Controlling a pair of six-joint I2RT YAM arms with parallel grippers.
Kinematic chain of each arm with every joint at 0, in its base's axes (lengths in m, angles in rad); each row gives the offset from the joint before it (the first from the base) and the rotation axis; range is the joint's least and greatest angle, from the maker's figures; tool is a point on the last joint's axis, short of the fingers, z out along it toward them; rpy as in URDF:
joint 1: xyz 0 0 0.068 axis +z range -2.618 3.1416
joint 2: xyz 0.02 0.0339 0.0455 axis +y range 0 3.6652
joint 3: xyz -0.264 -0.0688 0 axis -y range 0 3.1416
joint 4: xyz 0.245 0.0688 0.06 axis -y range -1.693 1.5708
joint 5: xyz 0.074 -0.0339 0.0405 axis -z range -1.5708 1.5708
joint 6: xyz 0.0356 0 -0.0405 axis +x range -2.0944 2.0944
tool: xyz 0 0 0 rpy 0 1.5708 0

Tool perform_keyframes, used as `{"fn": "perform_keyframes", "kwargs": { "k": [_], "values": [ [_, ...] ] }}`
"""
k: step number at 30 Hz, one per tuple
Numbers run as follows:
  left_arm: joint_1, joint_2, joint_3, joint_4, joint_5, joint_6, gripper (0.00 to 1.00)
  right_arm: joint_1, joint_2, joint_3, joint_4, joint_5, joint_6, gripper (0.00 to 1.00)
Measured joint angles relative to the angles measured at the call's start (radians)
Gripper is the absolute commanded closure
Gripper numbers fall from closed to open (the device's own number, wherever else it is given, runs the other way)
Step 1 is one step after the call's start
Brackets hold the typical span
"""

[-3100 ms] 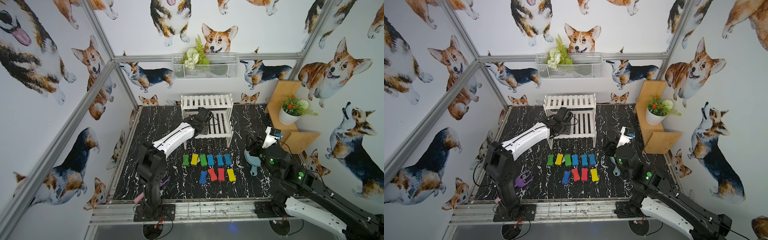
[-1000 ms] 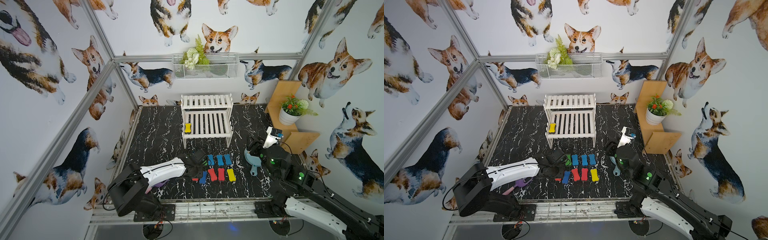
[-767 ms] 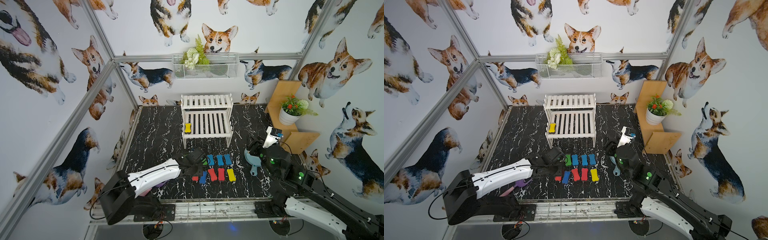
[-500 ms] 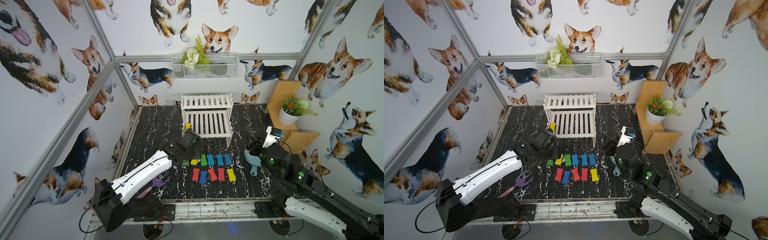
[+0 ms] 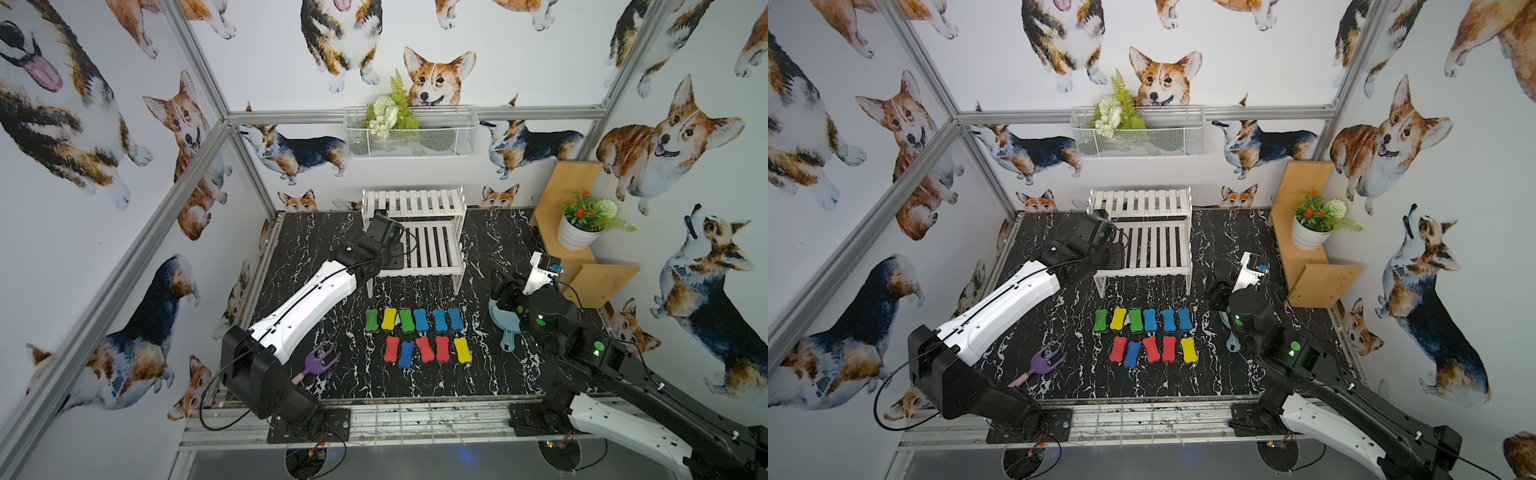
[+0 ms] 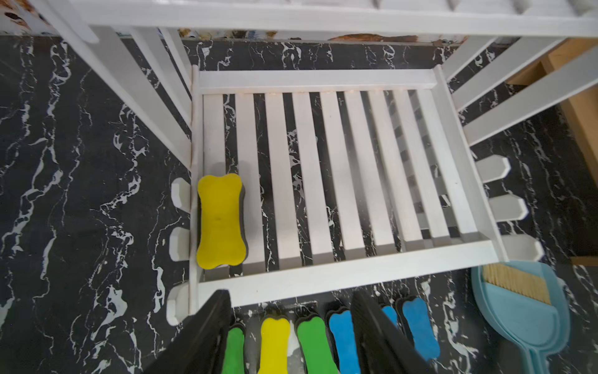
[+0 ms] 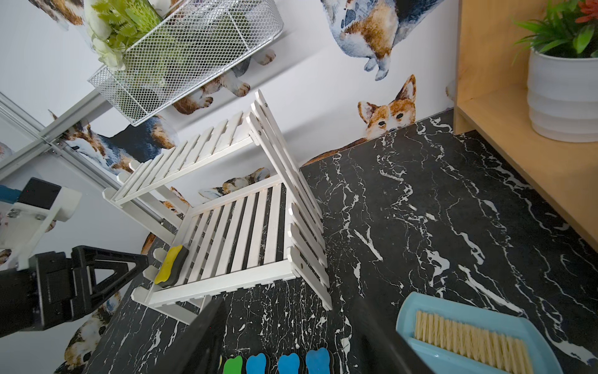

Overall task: Remove the whiteboard erasers from the shelf
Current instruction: Pick up the whiteboard eraser from the shelf.

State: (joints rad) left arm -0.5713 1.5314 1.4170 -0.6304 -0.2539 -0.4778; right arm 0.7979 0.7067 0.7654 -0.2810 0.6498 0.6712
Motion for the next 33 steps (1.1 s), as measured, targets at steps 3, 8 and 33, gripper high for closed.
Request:
{"fn": "perform_keyframes", "kwargs": {
  "k": [3,8,33],
  "values": [
    [0.004,0.027,-0.023,0.045,-0.043,0.003,0.36,0.000,0.000,0.000,0.000,0.000,0.000,0.32],
    [0.032,0.072,-0.044,0.099,-0.065,0.002,0.36,0.000,0.000,0.001,0.000,0.000,0.000,0.32],
    [0.000,0.164,-0.059,0.183,-0.055,-0.031,0.43,0.000,-0.032,0.003,-0.011,0.008,0.000,0.32]
  ]
}}
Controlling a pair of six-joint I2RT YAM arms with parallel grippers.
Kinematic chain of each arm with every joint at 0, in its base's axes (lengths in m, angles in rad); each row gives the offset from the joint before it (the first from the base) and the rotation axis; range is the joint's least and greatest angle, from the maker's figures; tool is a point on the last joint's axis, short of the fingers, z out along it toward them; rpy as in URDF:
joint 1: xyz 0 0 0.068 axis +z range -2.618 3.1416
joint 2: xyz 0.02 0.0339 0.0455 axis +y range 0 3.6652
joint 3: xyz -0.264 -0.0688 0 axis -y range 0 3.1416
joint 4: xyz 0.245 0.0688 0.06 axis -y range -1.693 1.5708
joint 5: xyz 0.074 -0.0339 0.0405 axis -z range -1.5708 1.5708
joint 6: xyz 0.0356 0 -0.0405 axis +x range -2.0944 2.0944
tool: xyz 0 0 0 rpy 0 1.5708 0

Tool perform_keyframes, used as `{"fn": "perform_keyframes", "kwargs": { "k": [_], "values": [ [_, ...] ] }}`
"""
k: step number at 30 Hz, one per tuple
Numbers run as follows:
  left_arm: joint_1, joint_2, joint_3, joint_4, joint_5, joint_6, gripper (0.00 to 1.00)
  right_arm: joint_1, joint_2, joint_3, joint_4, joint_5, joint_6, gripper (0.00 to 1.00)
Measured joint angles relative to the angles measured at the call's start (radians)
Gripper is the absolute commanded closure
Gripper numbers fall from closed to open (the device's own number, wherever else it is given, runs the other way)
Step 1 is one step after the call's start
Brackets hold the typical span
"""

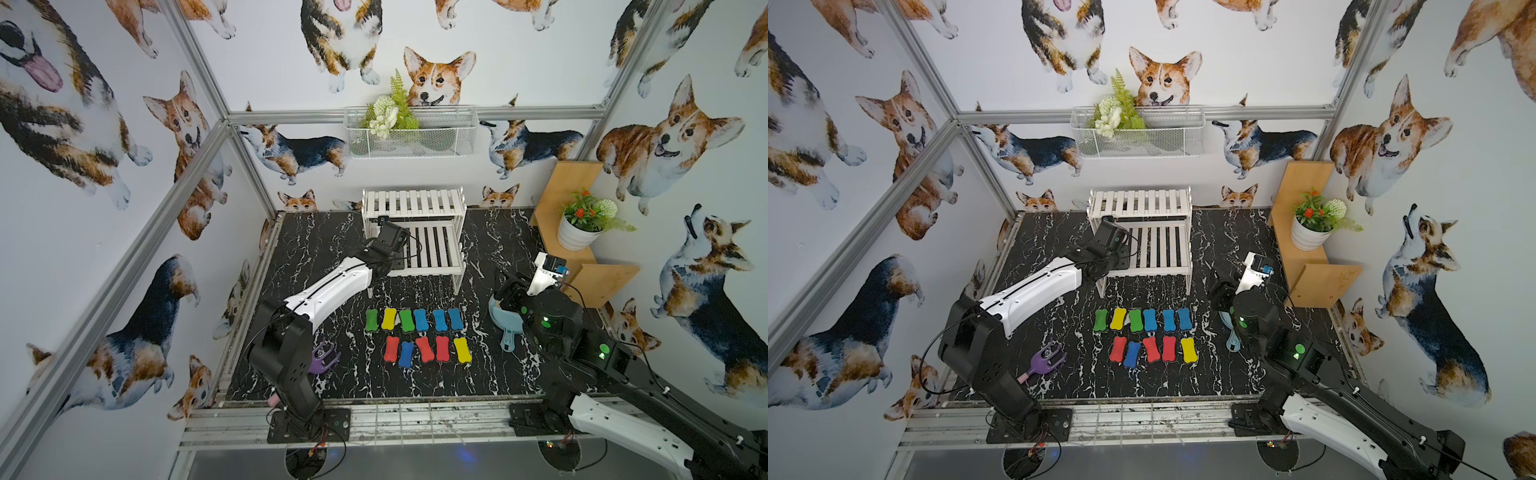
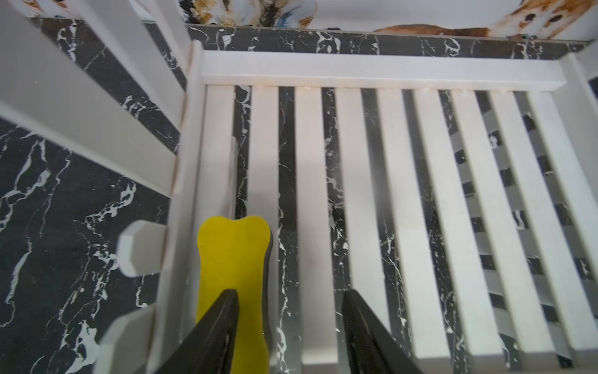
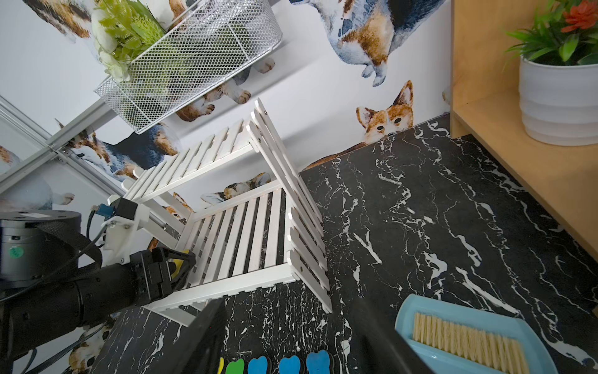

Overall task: Remove the whiteboard erasers from the shelf
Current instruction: Pick up the whiteboard eraser from the shelf.

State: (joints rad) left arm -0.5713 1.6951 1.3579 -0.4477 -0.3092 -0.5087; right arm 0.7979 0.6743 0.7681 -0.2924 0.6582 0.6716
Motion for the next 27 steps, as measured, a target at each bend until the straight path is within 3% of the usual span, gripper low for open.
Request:
{"fn": "perform_keyframes", "kwargs": {
  "k": [8,20,27],
  "values": [
    [-0.029,-0.019,0.065,-0.060,0.008,-0.011,0.42,0.000,-0.006,0.000,-0.004,0.000,0.000,0.32],
    [0.015,0.022,0.099,-0.131,-0.057,-0.010,0.31,0.000,-0.028,-0.002,-0.012,0.015,0.003,0.32],
    [0.018,0.057,0.096,-0.134,-0.075,-0.010,0.33,0.000,-0.037,-0.002,-0.022,0.022,0.003,0.32]
  ]
}}
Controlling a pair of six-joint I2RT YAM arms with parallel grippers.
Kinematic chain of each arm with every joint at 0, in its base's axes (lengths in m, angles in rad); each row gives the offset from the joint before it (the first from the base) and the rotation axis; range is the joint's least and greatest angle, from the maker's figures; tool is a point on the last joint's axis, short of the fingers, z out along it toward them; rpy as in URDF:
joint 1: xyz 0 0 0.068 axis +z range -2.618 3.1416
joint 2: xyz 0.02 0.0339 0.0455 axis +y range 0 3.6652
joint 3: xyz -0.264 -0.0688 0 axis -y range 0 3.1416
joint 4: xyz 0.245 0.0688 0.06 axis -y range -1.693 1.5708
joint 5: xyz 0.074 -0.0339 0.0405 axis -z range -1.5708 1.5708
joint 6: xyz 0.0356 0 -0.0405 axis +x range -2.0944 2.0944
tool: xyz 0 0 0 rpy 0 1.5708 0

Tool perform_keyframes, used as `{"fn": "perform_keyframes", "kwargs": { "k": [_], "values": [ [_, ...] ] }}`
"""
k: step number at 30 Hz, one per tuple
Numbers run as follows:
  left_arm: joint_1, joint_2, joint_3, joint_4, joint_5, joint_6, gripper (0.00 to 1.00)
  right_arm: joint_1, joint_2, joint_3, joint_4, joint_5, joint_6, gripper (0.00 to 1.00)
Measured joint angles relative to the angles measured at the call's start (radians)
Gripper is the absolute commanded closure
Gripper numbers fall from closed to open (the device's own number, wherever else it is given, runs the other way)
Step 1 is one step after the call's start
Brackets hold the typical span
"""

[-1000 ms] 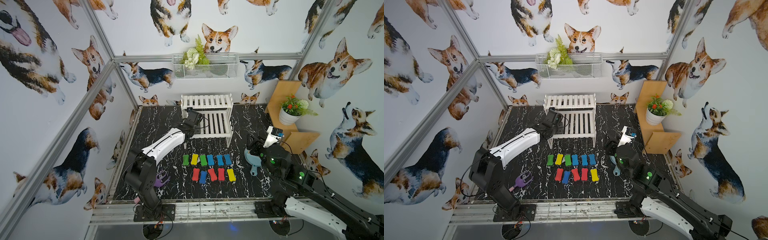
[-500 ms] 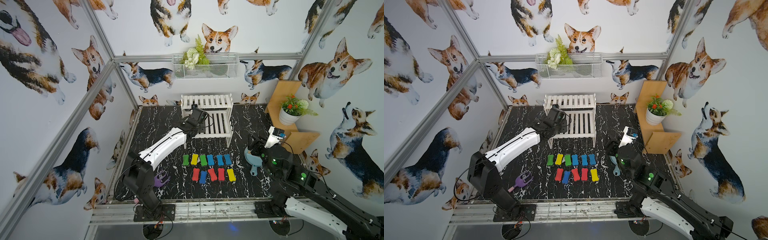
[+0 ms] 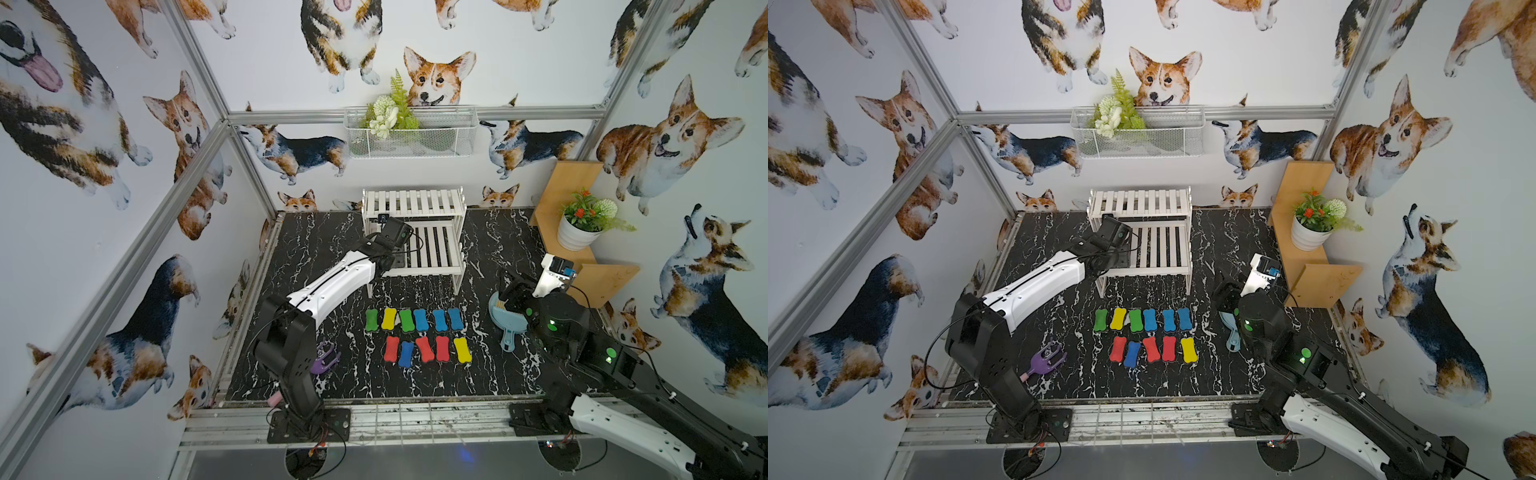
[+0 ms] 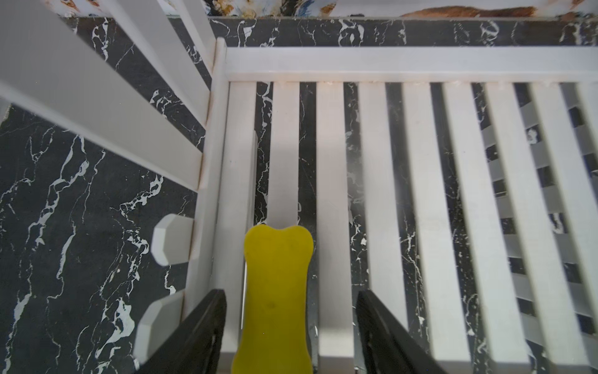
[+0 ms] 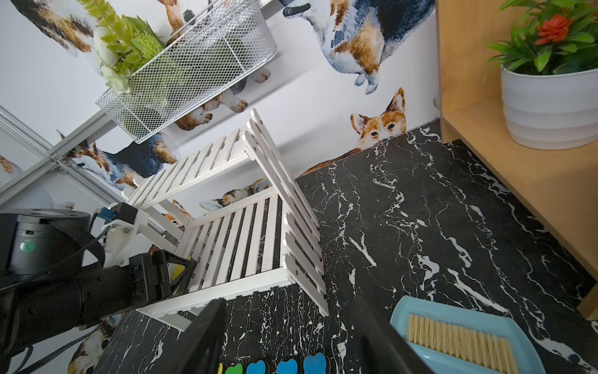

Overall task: Remove the whiteboard erasers from the shelf
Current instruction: Pick up the whiteboard eraser from the shelf, then place the whiteboard eraser at the center of the board.

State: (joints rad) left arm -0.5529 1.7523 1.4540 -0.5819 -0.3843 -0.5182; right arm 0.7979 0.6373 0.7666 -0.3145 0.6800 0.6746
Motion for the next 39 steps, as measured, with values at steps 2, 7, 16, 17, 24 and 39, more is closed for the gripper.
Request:
{"fn": "perform_keyframes", "kwargs": {
  "k": [2,7,16,17,24,39],
  "values": [
    [0.003,0.015,0.000,-0.003,-0.001,0.000,0.35,0.000,-0.002,0.000,-0.001,0.000,0.000,0.32],
    [0.007,0.034,0.000,-0.005,-0.002,0.000,0.46,0.000,-0.010,0.000,-0.008,0.000,0.000,0.32],
    [0.007,0.005,0.015,-0.013,0.000,-0.001,0.61,0.000,-0.011,0.000,-0.011,0.001,0.000,0.32],
    [0.005,-0.021,0.008,-0.011,0.002,-0.001,0.61,0.000,-0.011,0.001,-0.011,0.001,0.000,0.32],
    [-0.045,-0.320,-0.212,0.014,0.022,-0.053,0.61,0.000,-0.011,0.001,-0.011,0.000,0.001,0.32],
    [-0.210,-0.643,-0.848,-0.057,0.159,-0.310,0.60,0.000,0.020,-0.008,-0.010,-0.001,0.001,0.32]
  ]
}}
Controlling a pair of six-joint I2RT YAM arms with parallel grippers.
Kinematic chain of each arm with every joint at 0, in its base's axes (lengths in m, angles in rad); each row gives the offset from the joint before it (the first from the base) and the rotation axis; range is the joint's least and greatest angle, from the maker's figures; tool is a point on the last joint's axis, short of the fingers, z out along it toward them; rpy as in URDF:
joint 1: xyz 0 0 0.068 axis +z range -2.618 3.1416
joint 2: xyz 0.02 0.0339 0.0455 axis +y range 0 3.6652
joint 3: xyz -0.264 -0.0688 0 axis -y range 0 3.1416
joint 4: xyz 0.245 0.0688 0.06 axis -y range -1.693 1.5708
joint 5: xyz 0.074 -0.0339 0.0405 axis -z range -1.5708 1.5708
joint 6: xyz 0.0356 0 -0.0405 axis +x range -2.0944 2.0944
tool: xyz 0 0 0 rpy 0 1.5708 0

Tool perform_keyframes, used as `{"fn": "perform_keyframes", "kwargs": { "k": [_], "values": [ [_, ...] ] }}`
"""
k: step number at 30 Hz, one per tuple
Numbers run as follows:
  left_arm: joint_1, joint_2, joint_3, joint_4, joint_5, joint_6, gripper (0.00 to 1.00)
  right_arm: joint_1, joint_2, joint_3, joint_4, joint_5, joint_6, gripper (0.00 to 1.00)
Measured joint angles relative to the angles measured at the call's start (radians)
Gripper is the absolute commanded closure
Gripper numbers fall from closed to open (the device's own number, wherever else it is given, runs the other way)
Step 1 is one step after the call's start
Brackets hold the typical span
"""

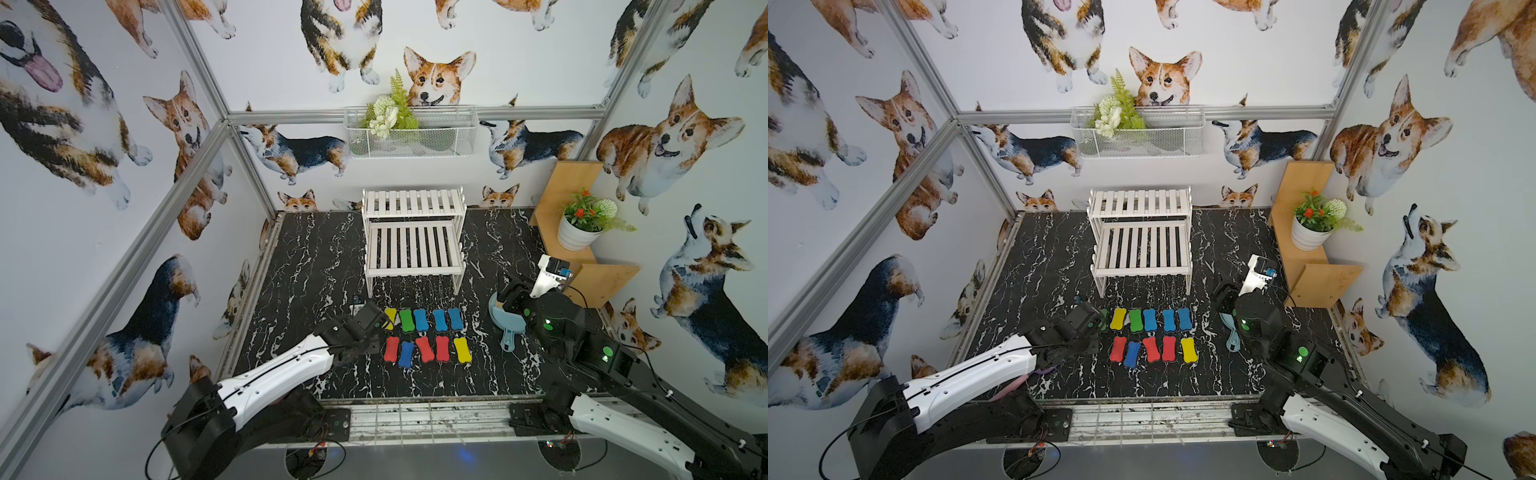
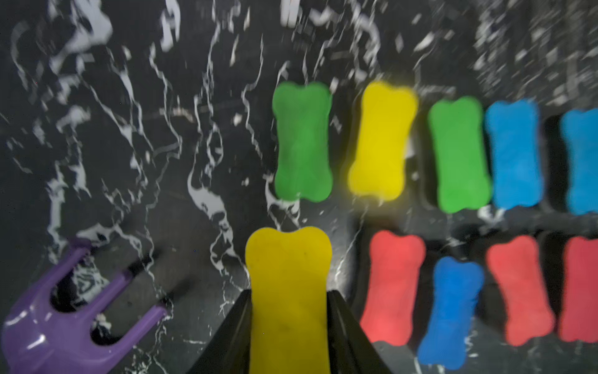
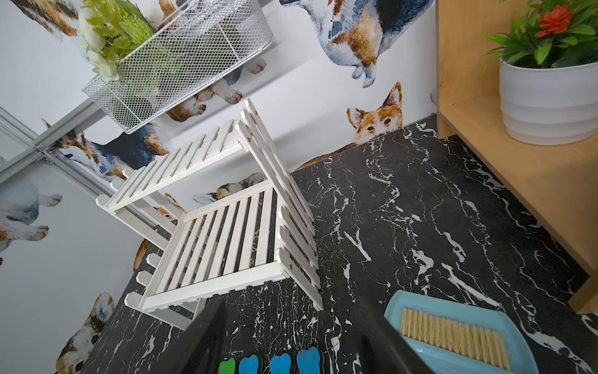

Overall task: Remove the whiteboard erasers from the shelf
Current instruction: Place the whiteboard eraser at the center of the board.

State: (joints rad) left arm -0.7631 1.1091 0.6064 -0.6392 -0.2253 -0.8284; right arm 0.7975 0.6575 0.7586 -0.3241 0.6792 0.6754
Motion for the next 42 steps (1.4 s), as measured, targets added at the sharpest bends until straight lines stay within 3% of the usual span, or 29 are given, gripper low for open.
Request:
{"fn": "perform_keyframes", "kwargs": {
  "k": [15,25,28,30,32,34,38,42],
  "values": [
    [-0.007,0.142,-0.010,0.104,0.069,-0.011,0.59,-0.001,0.003,0.007,0.003,0.000,0.000,0.32],
    [-0.007,0.131,0.005,0.103,0.063,0.008,0.20,-0.001,0.017,0.016,0.003,-0.001,0.002,0.27],
    [-0.009,0.076,0.021,0.062,0.053,0.003,0.02,-0.001,0.021,0.021,0.003,-0.003,0.003,0.26],
    [-0.011,0.005,0.046,0.016,0.036,-0.011,0.01,-0.001,0.021,0.023,0.003,-0.004,0.003,0.23],
    [-0.007,-0.069,0.097,-0.039,-0.005,-0.015,0.01,-0.001,0.024,0.024,0.004,-0.004,0.004,0.08],
    [0.016,-0.117,0.178,-0.084,-0.059,-0.013,0.01,-0.001,0.031,0.024,0.006,-0.005,0.003,0.00],
    [0.144,-0.148,0.311,-0.107,-0.197,0.056,0.01,-0.001,0.045,0.024,0.015,-0.016,0.003,0.00],
    [0.310,-0.173,0.311,0.008,-0.287,0.188,0.01,-0.001,0.058,0.025,0.051,-0.025,-0.007,0.00]
  ]
}}
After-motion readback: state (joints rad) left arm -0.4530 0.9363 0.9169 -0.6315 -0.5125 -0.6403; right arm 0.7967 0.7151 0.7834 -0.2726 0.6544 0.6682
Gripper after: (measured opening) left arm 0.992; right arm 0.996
